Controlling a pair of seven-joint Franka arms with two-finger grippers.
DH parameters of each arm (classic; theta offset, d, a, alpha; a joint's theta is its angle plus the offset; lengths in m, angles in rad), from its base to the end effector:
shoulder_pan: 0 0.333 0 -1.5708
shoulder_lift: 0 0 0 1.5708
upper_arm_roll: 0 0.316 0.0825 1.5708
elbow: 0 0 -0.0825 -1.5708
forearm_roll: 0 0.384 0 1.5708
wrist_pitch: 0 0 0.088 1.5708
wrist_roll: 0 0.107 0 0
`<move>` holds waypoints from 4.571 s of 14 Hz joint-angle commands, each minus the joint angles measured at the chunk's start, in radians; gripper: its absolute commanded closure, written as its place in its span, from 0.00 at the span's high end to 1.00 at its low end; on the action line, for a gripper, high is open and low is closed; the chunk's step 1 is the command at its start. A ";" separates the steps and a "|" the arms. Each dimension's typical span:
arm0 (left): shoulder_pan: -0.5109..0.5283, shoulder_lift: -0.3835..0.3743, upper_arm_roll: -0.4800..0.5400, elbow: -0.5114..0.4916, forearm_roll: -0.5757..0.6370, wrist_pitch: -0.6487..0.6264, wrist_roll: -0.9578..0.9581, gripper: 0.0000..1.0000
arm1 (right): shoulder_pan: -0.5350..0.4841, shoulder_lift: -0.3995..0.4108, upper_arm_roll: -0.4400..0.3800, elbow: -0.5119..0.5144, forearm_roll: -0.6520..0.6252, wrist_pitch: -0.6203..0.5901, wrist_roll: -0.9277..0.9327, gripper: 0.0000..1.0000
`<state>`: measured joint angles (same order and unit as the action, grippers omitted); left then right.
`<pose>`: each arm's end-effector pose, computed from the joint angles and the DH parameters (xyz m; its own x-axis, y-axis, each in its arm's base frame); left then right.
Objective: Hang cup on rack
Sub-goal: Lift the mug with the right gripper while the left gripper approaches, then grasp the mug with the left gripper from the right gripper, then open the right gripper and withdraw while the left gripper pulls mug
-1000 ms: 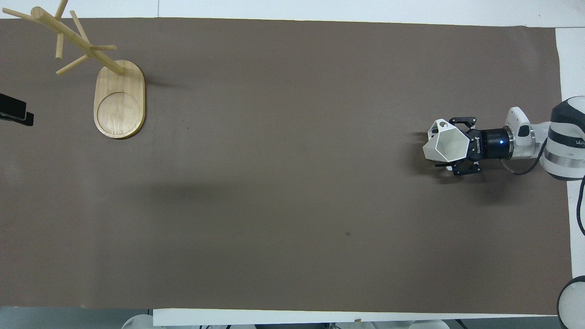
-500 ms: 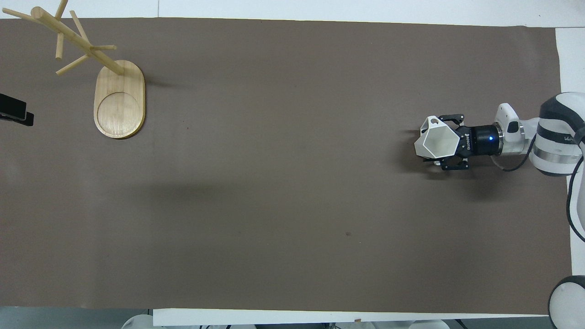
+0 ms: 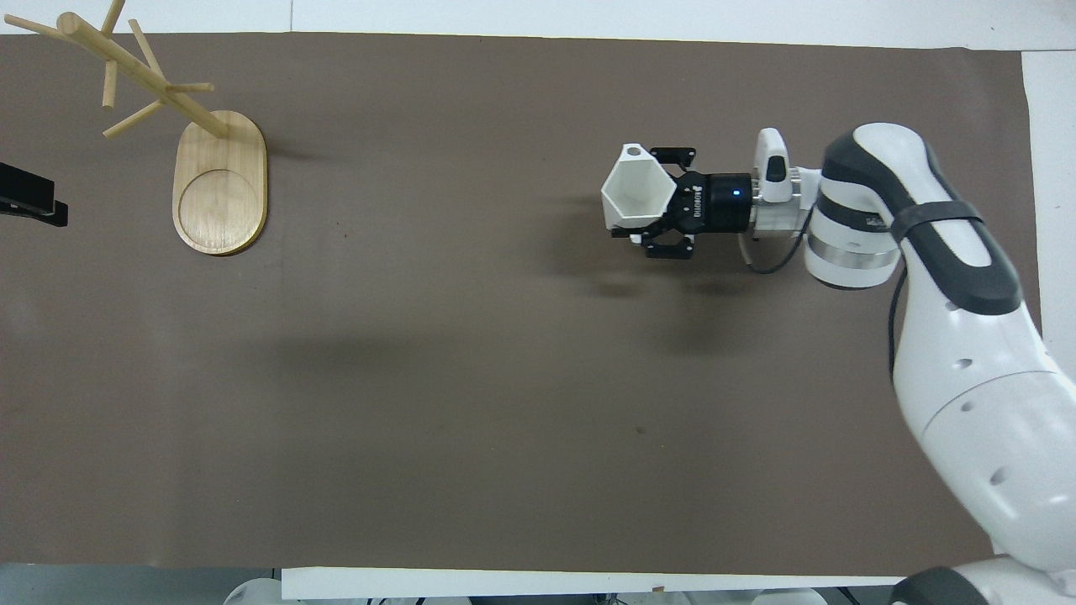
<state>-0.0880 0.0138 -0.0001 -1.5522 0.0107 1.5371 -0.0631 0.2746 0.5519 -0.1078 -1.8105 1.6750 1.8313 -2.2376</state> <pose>0.5533 -0.0477 0.6227 0.9993 -0.0246 -0.0282 -0.0250 -0.9996 -0.0125 0.6250 0.1934 0.2666 0.1189 0.1564 0.9805 0.9900 -0.0937 -0.1051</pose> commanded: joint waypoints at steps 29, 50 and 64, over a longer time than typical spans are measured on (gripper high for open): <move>-0.438 0.198 -0.008 -0.089 -0.009 0.298 -0.833 0.50 | 0.403 -0.040 -0.001 0.049 0.370 0.464 -0.080 0.28; -0.450 0.192 -0.003 -0.126 -0.048 0.385 -0.920 0.00 | 0.365 -0.040 -0.003 0.049 0.358 0.464 -0.074 1.00; -0.282 -0.216 0.005 -0.708 -0.012 1.024 -0.916 0.00 | 0.169 -0.044 -0.006 0.056 0.117 0.320 -0.001 1.00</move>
<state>-0.3876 -0.0989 0.0081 -2.0960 -0.0166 2.4240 -0.9798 0.5267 0.5249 -0.1194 -1.7442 1.8911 2.2269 -2.2830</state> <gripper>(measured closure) 0.969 0.000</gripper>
